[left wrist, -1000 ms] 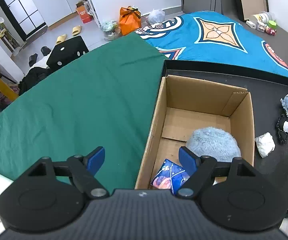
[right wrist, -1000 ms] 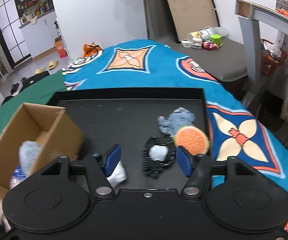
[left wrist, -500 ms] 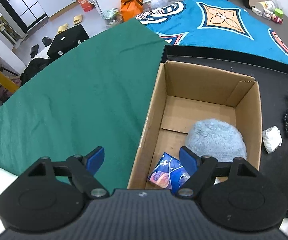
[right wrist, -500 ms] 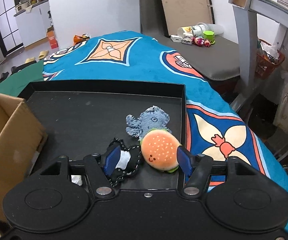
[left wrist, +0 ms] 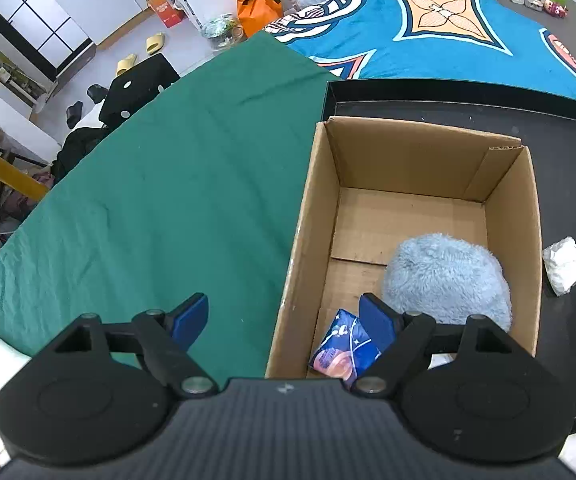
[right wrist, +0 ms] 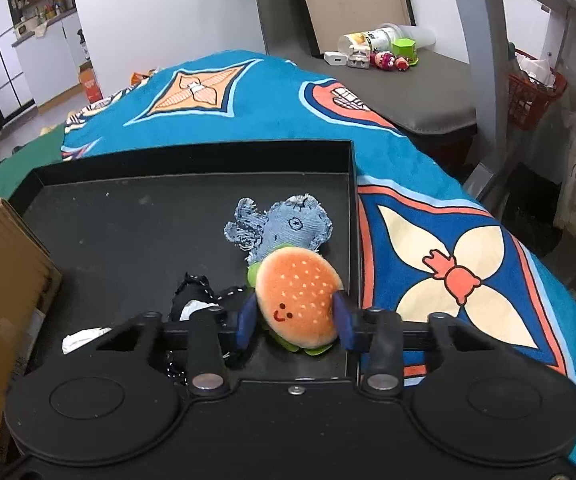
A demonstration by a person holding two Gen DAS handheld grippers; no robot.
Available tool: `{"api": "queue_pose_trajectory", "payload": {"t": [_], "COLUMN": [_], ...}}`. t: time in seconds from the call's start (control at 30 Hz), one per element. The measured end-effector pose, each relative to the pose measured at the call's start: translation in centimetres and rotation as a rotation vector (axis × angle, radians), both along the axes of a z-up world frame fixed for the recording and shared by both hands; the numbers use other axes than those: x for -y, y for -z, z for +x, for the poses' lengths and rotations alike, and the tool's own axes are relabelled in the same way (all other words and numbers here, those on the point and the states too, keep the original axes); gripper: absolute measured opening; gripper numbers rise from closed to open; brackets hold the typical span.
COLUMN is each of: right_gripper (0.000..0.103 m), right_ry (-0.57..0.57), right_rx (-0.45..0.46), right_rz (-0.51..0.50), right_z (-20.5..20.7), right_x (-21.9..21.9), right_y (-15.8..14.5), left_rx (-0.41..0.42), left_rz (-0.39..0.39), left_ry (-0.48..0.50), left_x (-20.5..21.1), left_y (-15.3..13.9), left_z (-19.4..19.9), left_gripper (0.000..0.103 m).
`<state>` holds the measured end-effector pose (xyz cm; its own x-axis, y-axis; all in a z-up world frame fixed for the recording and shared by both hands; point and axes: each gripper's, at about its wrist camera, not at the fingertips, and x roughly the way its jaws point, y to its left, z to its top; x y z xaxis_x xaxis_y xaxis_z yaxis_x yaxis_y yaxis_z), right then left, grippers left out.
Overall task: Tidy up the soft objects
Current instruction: 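Reach the right gripper to the orange burger plush and grasp it, then carry the burger plush over the box and release it inside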
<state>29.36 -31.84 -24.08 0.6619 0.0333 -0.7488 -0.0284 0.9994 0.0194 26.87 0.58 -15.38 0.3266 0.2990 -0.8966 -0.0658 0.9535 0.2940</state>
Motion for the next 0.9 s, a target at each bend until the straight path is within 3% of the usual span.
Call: {"api": "queue_pose_trajectory", "payload": {"t": [0.13, 0.47, 0.9], "right_gripper": [0.028, 0.028, 0.028], "right_ry": [0.003, 0.038, 0.024], "right_rx": [0.01, 0.022, 0.065], "right_rz": [0.016, 0.061, 0.067], "right_z": [-0.4, -1.9, -4.7], "right_x": [0.2, -0.1, -2.8], "right_y": [-0.4, -2.1, -6.1], "left_rx": [0.003, 0.029, 0.07], "left_rz": [0.009, -0.002, -0.094], "left_ry": [-0.001, 0.004, 0.019], "left_x": [-0.2, -1.4, -3.1], "left_y": [-0.3, -1.4, -2.0], "left_z": [0.1, -0.6, -1.8], "left_gripper": [0.081, 0.081, 0.081]}}
